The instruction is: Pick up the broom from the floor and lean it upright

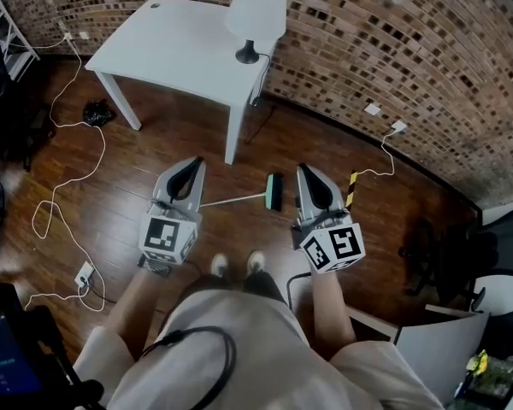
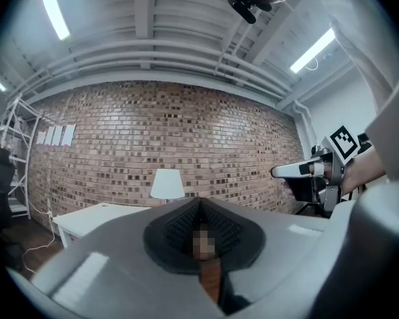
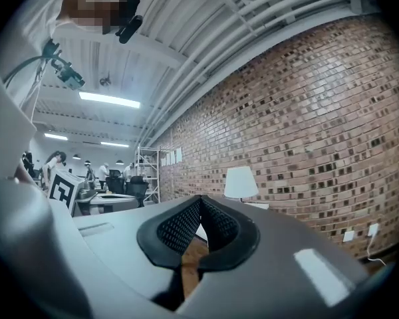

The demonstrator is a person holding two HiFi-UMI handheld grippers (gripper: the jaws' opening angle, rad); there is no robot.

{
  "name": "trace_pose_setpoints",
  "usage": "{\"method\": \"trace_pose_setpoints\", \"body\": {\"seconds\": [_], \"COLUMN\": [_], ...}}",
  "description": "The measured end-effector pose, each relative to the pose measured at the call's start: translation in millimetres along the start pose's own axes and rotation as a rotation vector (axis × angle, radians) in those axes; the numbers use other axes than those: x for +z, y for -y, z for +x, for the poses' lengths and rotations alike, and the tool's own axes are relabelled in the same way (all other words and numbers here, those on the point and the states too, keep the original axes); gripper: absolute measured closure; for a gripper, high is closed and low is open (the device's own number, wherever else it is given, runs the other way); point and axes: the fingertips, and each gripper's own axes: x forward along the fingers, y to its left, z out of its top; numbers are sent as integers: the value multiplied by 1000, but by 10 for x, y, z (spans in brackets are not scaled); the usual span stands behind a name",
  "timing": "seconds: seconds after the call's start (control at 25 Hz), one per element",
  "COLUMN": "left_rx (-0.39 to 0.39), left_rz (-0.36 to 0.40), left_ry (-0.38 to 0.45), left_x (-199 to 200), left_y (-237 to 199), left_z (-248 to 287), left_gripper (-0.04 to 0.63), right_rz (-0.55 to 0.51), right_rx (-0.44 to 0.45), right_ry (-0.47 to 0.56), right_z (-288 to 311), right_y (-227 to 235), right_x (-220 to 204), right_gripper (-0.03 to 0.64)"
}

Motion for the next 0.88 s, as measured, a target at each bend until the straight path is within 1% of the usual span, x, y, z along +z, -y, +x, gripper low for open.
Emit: {"method": "trace_pose_setpoints", "body": {"seconds": [0.2, 0.44, 0.56, 0.68, 0.8, 0.88], "left_rx": [24, 88, 124, 154, 185, 210], "left_rz": [-8, -22, -30, -26, -51, -54], "left_ry": [-11, -34, -51, -66, -106, -126], "left_x": [-64, -287, -453, -612, -831, -988], "left_y": [27, -64, -154, -246, -387, -511], "left_z": [79, 171, 205, 250, 271, 253], "left_gripper": [594, 594, 594, 594, 594, 594], "right_rz": [-5, -21, -20, -30, -40, -43], "right_rx": [26, 89, 128, 192, 260, 294], "right_ry": [-17, -59, -90, -120, -158, -181], "right_z": [68, 244, 378, 532, 738, 895], "right_y": [132, 221, 238, 226, 201, 179], "right_x": [-40, -249, -419, -646, -919, -1105], "right_gripper": [603, 603, 601, 600, 574, 563]}}
